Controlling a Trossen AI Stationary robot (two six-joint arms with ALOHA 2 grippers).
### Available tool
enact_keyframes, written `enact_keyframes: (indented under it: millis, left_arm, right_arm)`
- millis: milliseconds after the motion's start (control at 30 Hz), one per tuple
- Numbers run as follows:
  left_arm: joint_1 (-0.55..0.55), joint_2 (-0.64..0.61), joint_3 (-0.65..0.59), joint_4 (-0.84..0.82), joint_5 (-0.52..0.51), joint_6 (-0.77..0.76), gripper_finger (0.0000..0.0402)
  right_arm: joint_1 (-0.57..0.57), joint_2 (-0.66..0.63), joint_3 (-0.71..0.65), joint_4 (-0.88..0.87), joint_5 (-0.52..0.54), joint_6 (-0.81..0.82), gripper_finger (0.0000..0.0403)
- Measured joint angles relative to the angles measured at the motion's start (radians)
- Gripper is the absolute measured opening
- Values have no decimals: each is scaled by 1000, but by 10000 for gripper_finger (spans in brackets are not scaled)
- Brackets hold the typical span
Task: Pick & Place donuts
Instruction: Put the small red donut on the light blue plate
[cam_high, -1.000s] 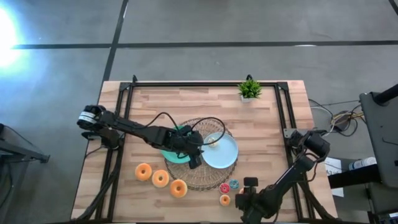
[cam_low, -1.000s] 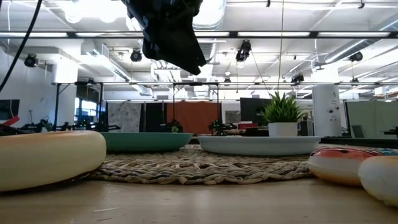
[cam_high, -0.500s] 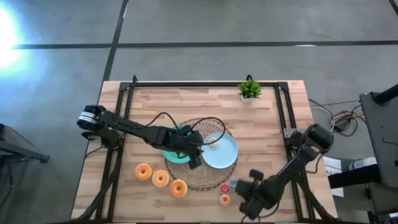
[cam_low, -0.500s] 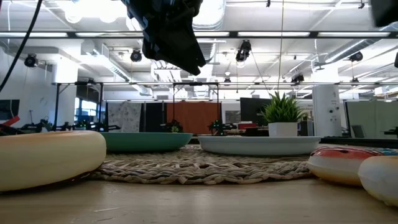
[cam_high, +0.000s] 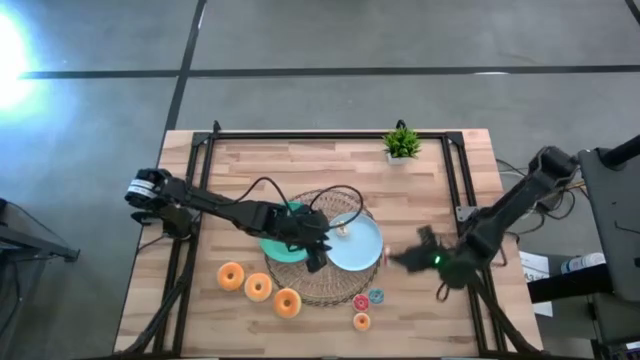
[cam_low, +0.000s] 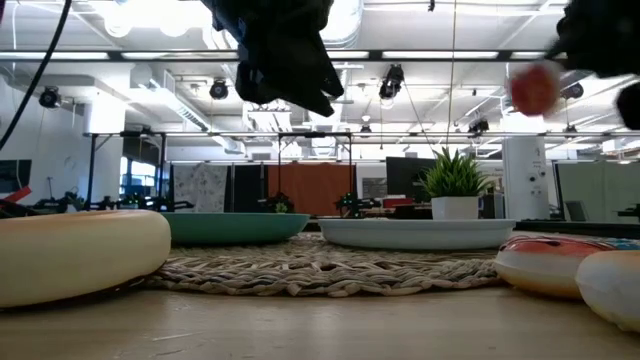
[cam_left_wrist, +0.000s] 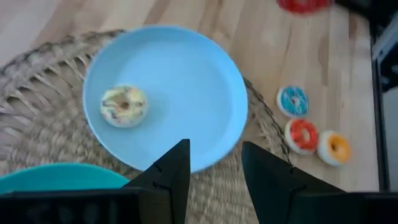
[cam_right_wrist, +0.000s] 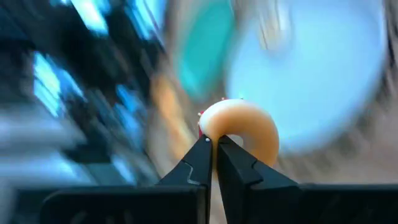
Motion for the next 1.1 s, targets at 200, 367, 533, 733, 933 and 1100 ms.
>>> enact_keyframes:
  millis: [200,367,533,733,933,1100]
  left_arm:
    - [-7,0,0,170,-69,23,119]
    - [-28,1,0,351,-279,171,119]
    - [-29,2,0,372,-427,205,121]
    - [-43,2,0,503,-434,428,152]
    - [-48,2,0,613,-446,641,173]
    - [-45,6,0,612,-454,581,174]
  right_arm:
    - [-52,-70,-59,110,266,40,12]
    - [-134,-31,-9,207,271,-97,13]
    - [-182,4,79,230,271,-248,13]
    - [-191,47,129,227,271,-249,13]
    - [-191,104,177,229,345,-221,13]
    - [-191,118,208,251,425,-278,13]
